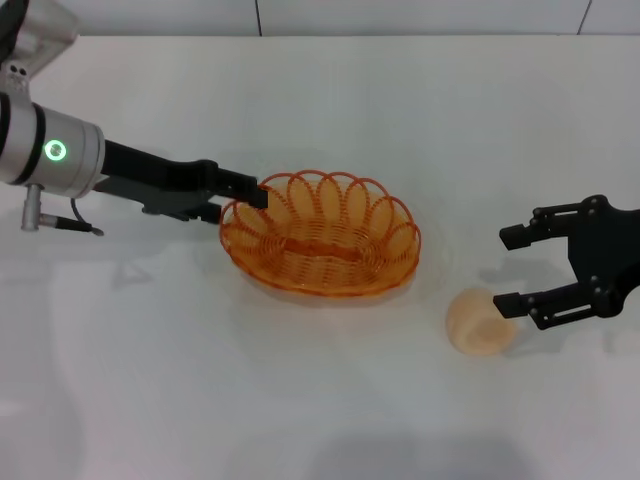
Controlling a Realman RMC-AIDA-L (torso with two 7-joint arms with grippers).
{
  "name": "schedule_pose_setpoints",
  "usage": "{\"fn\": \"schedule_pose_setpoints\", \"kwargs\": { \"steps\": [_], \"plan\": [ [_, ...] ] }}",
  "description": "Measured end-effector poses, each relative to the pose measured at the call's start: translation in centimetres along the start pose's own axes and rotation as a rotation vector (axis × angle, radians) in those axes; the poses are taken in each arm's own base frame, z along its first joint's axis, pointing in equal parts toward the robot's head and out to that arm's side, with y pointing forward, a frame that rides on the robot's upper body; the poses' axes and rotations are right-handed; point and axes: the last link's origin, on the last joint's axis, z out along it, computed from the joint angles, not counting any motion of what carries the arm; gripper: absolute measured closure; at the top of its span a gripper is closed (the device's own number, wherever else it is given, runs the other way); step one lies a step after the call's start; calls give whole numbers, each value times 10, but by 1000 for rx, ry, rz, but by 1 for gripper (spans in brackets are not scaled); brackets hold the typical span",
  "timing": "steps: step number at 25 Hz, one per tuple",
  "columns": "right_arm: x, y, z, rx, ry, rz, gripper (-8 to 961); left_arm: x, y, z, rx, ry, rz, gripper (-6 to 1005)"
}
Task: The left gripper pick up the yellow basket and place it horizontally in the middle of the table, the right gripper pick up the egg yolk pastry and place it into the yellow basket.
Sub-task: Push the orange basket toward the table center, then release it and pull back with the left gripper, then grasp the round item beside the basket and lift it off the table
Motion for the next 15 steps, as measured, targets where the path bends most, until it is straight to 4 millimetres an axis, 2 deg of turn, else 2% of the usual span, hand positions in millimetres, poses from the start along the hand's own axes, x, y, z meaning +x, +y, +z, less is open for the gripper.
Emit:
{"fn": "schedule_pose_setpoints", "kwargs": {
  "steps": [7,10,15],
  "plan": [
    [2,-2,4,5,23,1,225,7,-2,-9,7,67,138,150],
    [2,-6,12,12,41,-1,226,9,-4,-16,20,95,221,105],
    [4,-15,27,31,94,5,228,10,-6,-22,19,136,325,107]
  ]
}}
